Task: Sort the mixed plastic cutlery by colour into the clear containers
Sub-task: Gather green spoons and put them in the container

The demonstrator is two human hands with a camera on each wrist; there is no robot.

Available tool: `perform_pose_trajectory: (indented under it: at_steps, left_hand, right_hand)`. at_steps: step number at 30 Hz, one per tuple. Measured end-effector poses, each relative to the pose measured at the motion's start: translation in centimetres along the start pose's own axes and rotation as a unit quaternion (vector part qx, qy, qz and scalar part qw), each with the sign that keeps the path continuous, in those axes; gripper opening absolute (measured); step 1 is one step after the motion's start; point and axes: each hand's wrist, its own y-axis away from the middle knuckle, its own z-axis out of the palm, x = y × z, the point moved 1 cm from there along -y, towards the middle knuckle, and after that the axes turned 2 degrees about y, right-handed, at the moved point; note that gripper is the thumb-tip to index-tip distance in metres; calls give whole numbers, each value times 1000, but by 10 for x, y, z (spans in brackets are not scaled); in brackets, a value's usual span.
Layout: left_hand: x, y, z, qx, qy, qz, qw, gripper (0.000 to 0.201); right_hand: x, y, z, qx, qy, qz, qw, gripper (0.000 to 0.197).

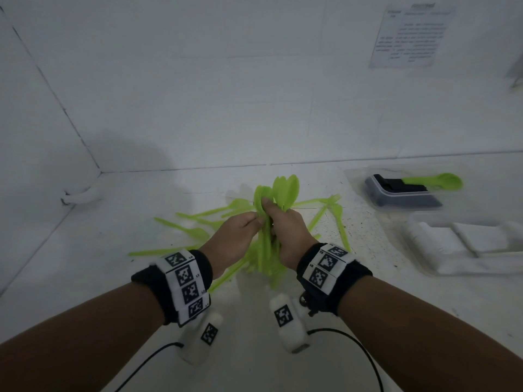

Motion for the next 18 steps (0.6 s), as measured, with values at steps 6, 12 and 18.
perform_pose_trajectory:
  at_steps: [6,12,18]
  left_hand:
    - [-10,-2,-9,9,20,2,1000,33]
    - [-14,-5,-13,28,151,-28,988,19]
    - [-13,-6,-17,39,117,-6,992,15]
  right_hand:
    - [4,0,3,-3,-21,-10,1000,32]
    - [4,-5,4,31,9,-31,999,26]
    - [6,-9,1,78,-4,-30,997,35]
